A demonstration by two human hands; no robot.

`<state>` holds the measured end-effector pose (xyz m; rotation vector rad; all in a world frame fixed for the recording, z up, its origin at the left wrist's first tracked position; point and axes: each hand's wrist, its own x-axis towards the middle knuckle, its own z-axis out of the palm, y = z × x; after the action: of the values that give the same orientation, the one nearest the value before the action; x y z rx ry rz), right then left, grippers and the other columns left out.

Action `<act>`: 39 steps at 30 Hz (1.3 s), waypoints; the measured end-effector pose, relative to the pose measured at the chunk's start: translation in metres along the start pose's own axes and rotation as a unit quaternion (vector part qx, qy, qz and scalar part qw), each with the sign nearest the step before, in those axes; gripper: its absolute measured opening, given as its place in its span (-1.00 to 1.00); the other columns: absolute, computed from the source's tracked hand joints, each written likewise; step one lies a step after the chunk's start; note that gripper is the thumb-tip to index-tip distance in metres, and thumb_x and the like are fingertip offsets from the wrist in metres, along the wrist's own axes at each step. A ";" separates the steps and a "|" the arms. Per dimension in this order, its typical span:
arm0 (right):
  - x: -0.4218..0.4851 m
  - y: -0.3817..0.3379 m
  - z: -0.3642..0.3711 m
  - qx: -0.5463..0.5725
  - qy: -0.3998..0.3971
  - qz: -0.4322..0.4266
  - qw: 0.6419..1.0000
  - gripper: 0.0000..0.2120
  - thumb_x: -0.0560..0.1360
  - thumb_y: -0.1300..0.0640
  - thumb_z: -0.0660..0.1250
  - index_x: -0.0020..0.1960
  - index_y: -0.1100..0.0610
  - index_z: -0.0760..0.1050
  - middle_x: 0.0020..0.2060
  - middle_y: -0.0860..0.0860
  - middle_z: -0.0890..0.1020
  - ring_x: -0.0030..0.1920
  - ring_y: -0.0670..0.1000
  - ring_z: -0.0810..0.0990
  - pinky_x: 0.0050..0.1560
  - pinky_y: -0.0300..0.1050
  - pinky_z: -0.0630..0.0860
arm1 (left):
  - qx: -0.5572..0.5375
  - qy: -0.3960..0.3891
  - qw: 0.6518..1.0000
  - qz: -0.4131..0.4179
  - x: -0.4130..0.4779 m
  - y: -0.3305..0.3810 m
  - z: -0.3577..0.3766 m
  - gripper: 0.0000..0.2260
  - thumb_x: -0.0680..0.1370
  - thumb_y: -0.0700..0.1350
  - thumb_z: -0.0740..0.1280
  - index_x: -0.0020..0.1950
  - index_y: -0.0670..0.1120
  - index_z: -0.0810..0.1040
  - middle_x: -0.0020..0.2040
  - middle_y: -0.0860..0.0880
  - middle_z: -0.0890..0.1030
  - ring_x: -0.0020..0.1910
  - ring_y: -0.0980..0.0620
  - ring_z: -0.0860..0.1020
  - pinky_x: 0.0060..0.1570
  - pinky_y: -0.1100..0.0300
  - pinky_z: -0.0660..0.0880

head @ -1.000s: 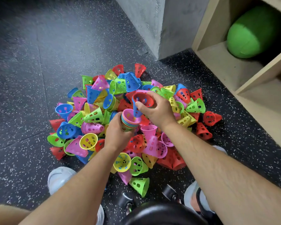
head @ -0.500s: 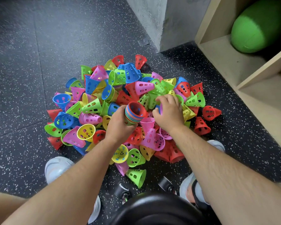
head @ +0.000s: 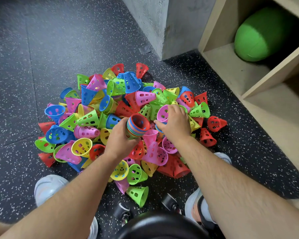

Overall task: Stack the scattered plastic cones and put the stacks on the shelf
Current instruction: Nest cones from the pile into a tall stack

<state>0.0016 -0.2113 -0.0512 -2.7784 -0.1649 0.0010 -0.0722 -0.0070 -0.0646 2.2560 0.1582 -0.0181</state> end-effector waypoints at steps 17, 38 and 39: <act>0.005 -0.013 0.015 -0.072 -0.095 0.005 0.993 -0.25 0.45 -0.05 0.49 0.50 0.06 0.20 0.49 0.13 0.19 0.46 0.20 0.22 0.36 0.11 0.38 | -0.004 0.014 0.999 -0.031 -0.007 -0.010 -0.011 -0.47 0.43 -0.06 0.61 0.34 0.05 0.50 0.13 0.12 0.62 0.09 0.12 0.60 0.10 0.10 0.59; 0.022 -0.040 0.000 0.324 0.068 0.061 0.942 -0.48 0.36 -0.12 0.53 0.18 0.10 0.48 0.10 0.01 0.49 0.11 0.01 0.51 0.18 -0.05 0.51 | -0.002 0.011 0.999 -0.033 -0.003 -0.017 -0.007 -0.46 0.42 -0.07 0.61 0.33 0.08 0.49 0.10 0.16 0.59 0.07 0.16 0.59 0.05 0.21 0.55; 0.023 -0.049 -0.003 0.377 0.034 0.077 0.923 -0.53 0.36 -0.15 0.51 0.13 0.07 0.49 0.08 0.01 0.54 0.10 0.01 0.54 0.20 -0.01 0.51 | 0.000 0.008 0.999 -0.033 -0.002 -0.018 -0.008 -0.46 0.41 -0.07 0.61 0.33 0.08 0.49 0.10 0.16 0.60 0.07 0.15 0.59 0.05 0.18 0.56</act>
<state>0.0193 -0.1644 -0.0312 -2.0087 0.0659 0.0071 -0.0771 0.0103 -0.0731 2.2508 0.2420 -0.0343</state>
